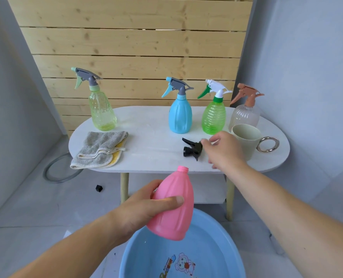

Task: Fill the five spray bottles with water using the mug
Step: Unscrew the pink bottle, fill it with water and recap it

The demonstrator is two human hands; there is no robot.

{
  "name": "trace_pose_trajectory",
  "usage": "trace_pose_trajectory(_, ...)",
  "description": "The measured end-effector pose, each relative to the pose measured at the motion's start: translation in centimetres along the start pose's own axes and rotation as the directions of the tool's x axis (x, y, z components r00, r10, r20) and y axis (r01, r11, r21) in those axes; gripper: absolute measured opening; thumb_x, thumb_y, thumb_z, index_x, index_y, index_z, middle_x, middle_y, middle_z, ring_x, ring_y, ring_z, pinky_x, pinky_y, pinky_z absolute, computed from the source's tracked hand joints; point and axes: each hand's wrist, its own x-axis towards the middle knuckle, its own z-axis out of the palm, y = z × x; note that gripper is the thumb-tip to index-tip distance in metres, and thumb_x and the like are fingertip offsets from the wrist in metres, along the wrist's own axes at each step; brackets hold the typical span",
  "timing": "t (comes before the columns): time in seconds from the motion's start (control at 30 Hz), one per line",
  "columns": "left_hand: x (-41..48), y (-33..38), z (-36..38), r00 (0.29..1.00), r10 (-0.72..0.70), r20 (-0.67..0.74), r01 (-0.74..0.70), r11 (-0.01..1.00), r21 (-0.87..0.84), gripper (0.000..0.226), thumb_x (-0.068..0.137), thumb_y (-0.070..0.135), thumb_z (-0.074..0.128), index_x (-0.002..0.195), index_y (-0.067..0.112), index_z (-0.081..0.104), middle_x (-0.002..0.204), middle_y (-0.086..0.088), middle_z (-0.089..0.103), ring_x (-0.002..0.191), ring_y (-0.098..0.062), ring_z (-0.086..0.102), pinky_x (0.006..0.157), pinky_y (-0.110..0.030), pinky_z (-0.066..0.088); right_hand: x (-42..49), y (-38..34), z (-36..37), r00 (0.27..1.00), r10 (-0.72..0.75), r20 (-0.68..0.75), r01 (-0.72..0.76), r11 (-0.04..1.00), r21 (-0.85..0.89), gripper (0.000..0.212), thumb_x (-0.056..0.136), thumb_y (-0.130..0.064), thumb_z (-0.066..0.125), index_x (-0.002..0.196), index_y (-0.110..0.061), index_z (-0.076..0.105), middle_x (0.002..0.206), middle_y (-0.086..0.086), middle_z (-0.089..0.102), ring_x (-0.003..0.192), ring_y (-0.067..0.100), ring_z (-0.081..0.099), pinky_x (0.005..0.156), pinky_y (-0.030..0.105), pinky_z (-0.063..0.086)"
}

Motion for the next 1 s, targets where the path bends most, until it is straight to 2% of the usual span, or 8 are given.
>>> trace_pose_trajectory(0.17,0.2,0.5,1.5,0.999,0.026,0.025,-0.025,1.000,-0.017,0.082,0.054,0.055,0.089,0.128,0.034,0.063,0.113,0.006,0.078,0.106,-0.018,0.076,0.095,-0.039,0.061,1.7,2.4,-5.2,0.903,-0.236,-0.359,0.154,0.958,-0.242,0.020,0.094,-0.030,0.051,0.097,-0.017,0.066,0.104,0.007,0.064,0.101,0.033,0.053,0.079,0.040,0.046)
trace_pose_trajectory(0.33,0.5,1.0,3.6,0.997,0.039,0.062,-0.037,0.999,-0.025,0.080,0.055,0.054,0.090,0.129,0.039,0.065,0.116,0.007,0.077,0.108,-0.018,0.075,0.096,-0.040,0.061,4.2,7.1,-8.6,0.975,0.042,-0.220,-0.109,0.947,-0.301,0.036,0.096,-0.032,0.035,0.116,-0.026,0.064,0.137,0.008,0.051,0.132,0.035,0.036,0.105,0.046,0.034)
trace_pose_trajectory(0.43,0.7,1.3,4.8,0.996,0.043,0.084,-0.041,0.999,-0.021,0.079,0.057,0.053,0.089,0.130,0.040,0.064,0.119,0.006,0.077,0.111,-0.019,0.074,0.100,-0.042,0.059,4.2,7.7,-9.4,0.989,0.052,-0.137,-0.070,0.989,-0.132,0.033,0.091,-0.025,0.034,0.086,-0.012,0.064,0.110,0.020,0.062,0.108,0.039,0.052,0.088,0.042,0.042)
trace_pose_trajectory(0.57,1.0,1.3,5.9,0.995,0.047,0.089,-0.045,0.998,-0.035,0.078,0.058,0.050,0.089,0.131,0.038,0.064,0.123,0.003,0.076,0.115,-0.021,0.072,0.106,-0.048,0.055,4.2,8.9,-10.3,0.989,0.136,-0.061,-0.131,0.988,0.082,0.039,0.098,-0.016,0.042,0.133,-0.016,0.058,0.129,0.004,0.060,0.103,0.022,0.055,0.076,0.028,0.044)
trace_pose_trajectory(0.63,1.0,1.1,6.0,0.994,0.051,0.096,-0.048,0.998,-0.035,0.077,0.060,0.050,0.089,0.132,0.038,0.064,0.124,0.002,0.075,0.117,-0.023,0.071,0.107,-0.049,0.054,4.2,9.7,-10.4,0.992,0.119,-0.050,-0.116,0.992,0.046,0.039,0.098,-0.022,0.047,0.135,-0.017,0.056,0.126,0.000,0.059,0.102,0.019,0.057,0.077,0.027,0.047)
trace_pose_trajectory(0.7,1.0,0.9,6.1,0.993,0.063,0.097,-0.060,0.997,-0.038,0.076,0.060,0.050,0.089,0.132,0.038,0.064,0.125,0.002,0.075,0.117,-0.023,0.071,0.107,-0.049,0.054,4.6,10.7,-10.6,0.994,0.098,-0.056,-0.098,0.995,-0.010,0.031,0.096,-0.029,0.052,0.116,-0.010,0.065,0.111,0.007,0.066,0.101,0.030,0.067,0.083,0.037,0.053)
trace_pose_trajectory(0.8,0.8,0.8,6.2,0.992,0.087,0.094,-0.084,0.996,-0.033,0.076,0.059,0.051,0.089,0.130,0.040,0.065,0.124,0.002,0.075,0.116,-0.022,0.072,0.106,-0.049,0.055,3.8,10.7,-11.2,0.994,0.110,0.023,-0.109,0.993,-0.042,0.039,0.098,-0.034,0.052,0.097,0.004,0.062,0.077,0.010,0.059,0.084,0.035,0.073,0.065,0.032,0.044)
trace_pose_trajectory(1.0,-0.3,0.2,5.9,0.988,0.125,0.089,-0.124,0.992,-0.020,0.075,0.058,0.051,0.088,0.128,0.042,0.065,0.121,0.004,0.075,0.114,-0.021,0.072,0.104,-0.046,0.057,-0.8,8.2,-12.3,0.983,0.041,0.181,-0.063,0.991,0.121,0.024,0.097,-0.029,0.058,0.085,-0.011,0.066,0.087,0.008,0.073,0.079,0.022,0.071,0.082,0.034,0.058)
